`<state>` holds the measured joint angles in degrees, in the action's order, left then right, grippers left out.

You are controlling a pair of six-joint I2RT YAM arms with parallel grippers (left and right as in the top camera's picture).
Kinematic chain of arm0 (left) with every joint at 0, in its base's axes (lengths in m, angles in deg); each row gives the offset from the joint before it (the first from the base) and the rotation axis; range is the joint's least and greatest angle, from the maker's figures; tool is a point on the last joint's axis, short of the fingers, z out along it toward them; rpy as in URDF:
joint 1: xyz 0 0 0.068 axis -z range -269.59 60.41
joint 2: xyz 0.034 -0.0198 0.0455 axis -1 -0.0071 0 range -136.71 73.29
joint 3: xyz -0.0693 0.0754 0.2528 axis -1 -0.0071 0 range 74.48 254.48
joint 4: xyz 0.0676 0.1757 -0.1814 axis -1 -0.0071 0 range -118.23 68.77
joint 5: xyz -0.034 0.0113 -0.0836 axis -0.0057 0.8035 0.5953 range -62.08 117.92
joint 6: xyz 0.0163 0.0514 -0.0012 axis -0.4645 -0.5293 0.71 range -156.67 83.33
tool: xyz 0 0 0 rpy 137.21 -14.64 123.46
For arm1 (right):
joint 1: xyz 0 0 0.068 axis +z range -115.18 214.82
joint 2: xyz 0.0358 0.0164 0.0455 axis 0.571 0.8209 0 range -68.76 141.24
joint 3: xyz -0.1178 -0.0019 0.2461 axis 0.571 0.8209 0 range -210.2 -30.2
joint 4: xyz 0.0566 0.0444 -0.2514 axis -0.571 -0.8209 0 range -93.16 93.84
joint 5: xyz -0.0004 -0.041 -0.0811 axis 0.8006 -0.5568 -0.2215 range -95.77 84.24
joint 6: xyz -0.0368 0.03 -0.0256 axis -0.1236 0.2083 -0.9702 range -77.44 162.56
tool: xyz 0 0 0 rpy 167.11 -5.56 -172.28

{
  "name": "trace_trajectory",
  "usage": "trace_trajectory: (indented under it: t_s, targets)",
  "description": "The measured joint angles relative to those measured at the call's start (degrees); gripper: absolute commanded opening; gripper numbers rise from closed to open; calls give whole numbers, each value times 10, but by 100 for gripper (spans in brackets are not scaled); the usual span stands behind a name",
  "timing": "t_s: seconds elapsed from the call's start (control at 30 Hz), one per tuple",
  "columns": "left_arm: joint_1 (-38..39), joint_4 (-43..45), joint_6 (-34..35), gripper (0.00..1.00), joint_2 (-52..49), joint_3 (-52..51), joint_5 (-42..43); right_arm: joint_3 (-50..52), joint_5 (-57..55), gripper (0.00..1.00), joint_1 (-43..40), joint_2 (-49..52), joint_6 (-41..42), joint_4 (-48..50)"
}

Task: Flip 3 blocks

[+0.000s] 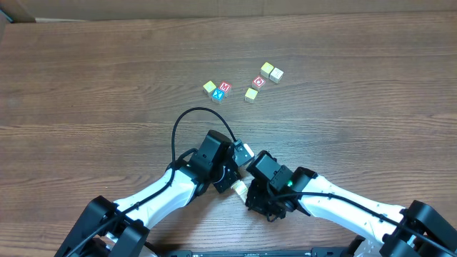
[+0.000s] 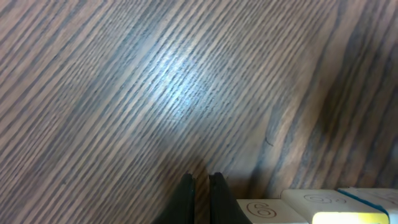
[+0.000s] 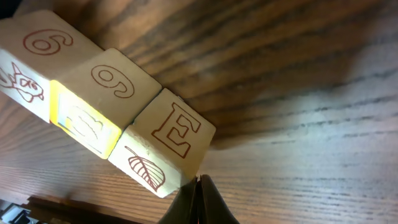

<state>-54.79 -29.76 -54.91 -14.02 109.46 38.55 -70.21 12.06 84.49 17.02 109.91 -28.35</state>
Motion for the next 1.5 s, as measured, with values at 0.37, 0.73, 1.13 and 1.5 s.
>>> trace_trajectory:
  t_s: [0.37, 0.73, 1.13, 1.5]
  targets:
    - [12, 0, -2, 4, 0, 0, -7, 0, 3, 4, 4, 0, 13, -4]
    - [12, 0, -3, 4, 0, 1, -3, 0, 9, 4, 26, 0, 26, 10]
    - [12, 3, -4, 4, 0, 1, 5, 0, 14, 4, 27, 0, 30, 10]
    - [13, 5, -4, 4, 0, 2, 16, 0, 18, 4, 30, 0, 30, 9]
